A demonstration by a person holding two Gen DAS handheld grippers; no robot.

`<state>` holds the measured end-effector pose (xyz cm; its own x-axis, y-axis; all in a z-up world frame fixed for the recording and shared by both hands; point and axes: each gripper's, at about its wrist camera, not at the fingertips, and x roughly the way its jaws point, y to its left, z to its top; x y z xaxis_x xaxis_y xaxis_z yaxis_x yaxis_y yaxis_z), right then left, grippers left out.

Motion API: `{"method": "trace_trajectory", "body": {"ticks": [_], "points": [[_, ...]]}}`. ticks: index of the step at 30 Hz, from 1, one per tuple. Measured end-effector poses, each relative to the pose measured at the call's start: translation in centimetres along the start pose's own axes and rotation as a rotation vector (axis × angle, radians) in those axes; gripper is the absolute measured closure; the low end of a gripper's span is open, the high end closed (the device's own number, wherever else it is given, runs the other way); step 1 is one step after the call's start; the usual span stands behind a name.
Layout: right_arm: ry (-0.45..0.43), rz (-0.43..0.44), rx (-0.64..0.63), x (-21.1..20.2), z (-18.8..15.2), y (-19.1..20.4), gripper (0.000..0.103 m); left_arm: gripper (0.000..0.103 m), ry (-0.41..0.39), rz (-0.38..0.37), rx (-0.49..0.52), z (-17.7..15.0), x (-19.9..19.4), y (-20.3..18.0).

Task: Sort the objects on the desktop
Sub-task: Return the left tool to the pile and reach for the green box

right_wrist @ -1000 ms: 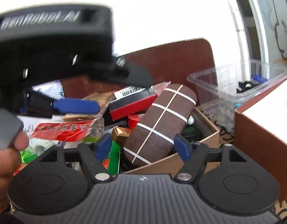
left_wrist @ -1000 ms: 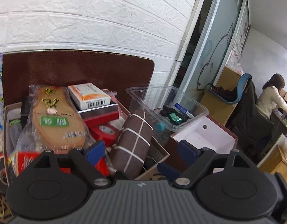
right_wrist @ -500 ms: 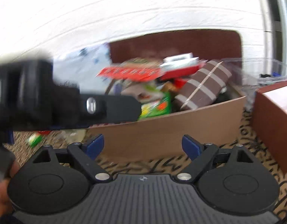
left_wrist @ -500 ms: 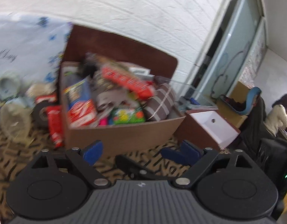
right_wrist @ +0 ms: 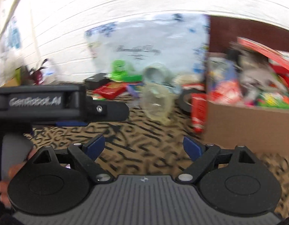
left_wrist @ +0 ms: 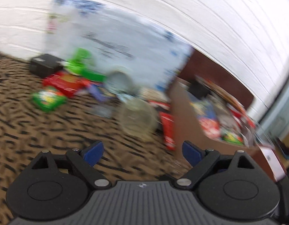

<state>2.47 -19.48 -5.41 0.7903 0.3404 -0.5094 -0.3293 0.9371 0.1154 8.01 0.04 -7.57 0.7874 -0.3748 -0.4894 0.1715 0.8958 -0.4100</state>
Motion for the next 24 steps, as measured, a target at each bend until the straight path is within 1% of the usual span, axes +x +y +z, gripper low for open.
{"method": "trace_trajectory", "body": {"ticks": [3, 7, 10, 13, 16, 18, 20, 24], "points": [[-0.010, 0.040, -0.057, 2.5, 1.6, 1.5, 0.015, 0.010, -0.026, 0.078, -0.040, 1.5, 0.5, 3.3], [-0.021, 0.075, -0.123, 6.3, 4.0, 3.2, 0.015, 0.010, -0.054, 0.157, -0.089, 3.6, 1.5, 7.6], [-0.006, 0.088, -0.151, 9.6, 5.5, 4.3, 0.015, 0.010, -0.051, 0.192, -0.097, 4.8, 3.0, 10.0], [0.010, 0.106, -0.179, 13.1, 6.7, 5.3, 0.016, 0.010, -0.036, 0.211, -0.070, 5.3, 4.8, 11.8], [0.028, 0.068, -0.207, 16.8, 7.8, 5.8, 0.016, 0.011, -0.029, 0.224, -0.027, 6.0, 6.8, 13.1], [0.052, 0.024, -0.230, 19.2, 8.4, 5.9, 0.019, 0.011, -0.026, 0.232, 0.007, 6.5, 7.7, 14.0], [0.090, 0.000, -0.267, 20.9, 9.2, 5.8, 0.020, 0.012, -0.034, 0.252, 0.028, 7.1, 8.3, 15.0], [0.071, -0.039, -0.268, 22.4, 11.4, 4.5, 0.021, 0.012, -0.062, 0.214, 0.048, 7.9, 8.3, 16.6]]}}
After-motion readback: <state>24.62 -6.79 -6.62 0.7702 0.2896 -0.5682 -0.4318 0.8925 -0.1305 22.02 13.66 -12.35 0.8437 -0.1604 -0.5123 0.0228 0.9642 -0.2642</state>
